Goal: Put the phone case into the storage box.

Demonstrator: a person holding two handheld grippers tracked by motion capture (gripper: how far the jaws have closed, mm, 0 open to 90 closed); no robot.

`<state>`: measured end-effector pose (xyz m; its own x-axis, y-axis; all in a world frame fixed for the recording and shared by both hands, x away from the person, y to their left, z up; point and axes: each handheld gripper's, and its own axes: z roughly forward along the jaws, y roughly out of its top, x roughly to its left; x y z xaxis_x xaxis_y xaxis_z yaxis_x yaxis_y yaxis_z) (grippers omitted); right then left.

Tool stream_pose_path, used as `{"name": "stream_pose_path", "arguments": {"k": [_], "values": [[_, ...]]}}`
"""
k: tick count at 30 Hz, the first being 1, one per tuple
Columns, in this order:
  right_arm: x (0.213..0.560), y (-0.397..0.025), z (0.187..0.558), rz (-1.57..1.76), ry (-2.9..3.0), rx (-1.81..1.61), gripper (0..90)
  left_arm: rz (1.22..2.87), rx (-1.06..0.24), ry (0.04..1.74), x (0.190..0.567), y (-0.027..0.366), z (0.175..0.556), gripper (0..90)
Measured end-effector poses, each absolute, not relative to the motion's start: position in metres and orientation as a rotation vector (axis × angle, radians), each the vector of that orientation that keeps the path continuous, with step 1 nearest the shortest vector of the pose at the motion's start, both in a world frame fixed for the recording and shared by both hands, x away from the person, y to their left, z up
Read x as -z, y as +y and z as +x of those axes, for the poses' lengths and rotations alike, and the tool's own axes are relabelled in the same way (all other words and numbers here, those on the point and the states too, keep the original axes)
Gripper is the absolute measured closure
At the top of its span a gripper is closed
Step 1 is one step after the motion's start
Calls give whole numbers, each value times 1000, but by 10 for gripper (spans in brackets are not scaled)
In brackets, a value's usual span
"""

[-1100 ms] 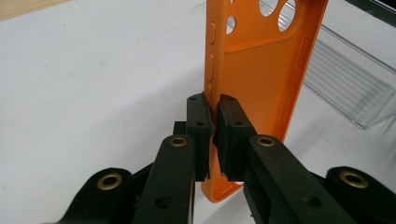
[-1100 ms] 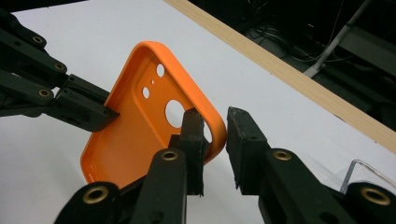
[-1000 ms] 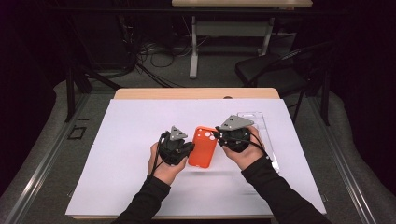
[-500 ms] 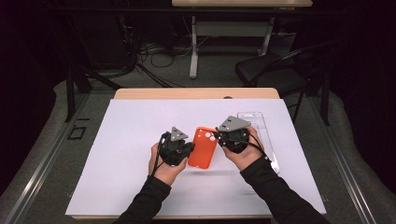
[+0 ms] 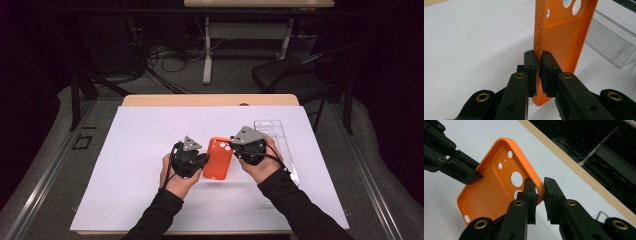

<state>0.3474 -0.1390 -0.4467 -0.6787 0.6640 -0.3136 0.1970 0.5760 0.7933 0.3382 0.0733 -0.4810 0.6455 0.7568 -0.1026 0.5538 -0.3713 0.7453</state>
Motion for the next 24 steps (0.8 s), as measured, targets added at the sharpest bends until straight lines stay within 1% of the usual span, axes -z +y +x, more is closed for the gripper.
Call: {"name": "stream_pose_path", "arguments": {"k": [13,18,22,24], "values": [[443,-140,347,636,2213,-1027,815,2048,-298,1009,479,77,340,823],[440,-140,348,615,2211,-1026,814,2037,-287,1006,478,80,340,763],[438,-141,347,596,2208,-1024,814,2020,-285,1005,478,83,341,690],[437,-142,348,585,2207,-1025,814,2013,-275,1005,478,84,341,668]]}}
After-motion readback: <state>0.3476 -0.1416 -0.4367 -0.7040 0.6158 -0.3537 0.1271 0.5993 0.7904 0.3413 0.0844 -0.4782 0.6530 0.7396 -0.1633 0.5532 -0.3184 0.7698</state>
